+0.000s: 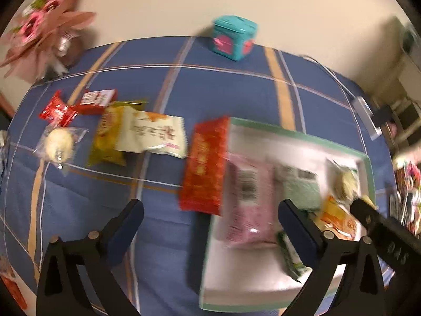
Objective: Organize snacks
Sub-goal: 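Move both tools back over the pile toward the red pack and bun pack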
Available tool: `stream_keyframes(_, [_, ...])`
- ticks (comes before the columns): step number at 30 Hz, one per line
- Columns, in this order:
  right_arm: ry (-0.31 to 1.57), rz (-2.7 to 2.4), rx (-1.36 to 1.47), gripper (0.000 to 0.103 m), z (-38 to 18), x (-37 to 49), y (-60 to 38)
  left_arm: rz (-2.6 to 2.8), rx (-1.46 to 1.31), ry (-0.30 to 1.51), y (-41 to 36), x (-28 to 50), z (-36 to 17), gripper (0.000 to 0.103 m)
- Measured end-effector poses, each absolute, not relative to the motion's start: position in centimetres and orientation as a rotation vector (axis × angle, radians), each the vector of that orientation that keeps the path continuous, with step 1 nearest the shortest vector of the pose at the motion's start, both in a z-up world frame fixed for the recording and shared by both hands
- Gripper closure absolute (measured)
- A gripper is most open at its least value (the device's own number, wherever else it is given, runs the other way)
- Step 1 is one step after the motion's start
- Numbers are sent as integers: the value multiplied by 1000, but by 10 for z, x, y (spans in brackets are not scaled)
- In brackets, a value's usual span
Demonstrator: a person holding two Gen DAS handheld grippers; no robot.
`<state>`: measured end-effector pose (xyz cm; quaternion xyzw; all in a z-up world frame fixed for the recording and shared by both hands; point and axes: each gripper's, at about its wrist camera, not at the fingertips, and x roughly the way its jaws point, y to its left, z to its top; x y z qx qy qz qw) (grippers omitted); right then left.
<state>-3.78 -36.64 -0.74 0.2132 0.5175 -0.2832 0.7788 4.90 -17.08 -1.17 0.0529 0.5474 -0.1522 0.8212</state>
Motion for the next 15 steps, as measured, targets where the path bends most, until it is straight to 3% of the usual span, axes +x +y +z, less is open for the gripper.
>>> stream_keyframes(15, [1168, -520, 376, 0, -5, -11, -302, -216, 113, 1178, -119, 75, -12, 0])
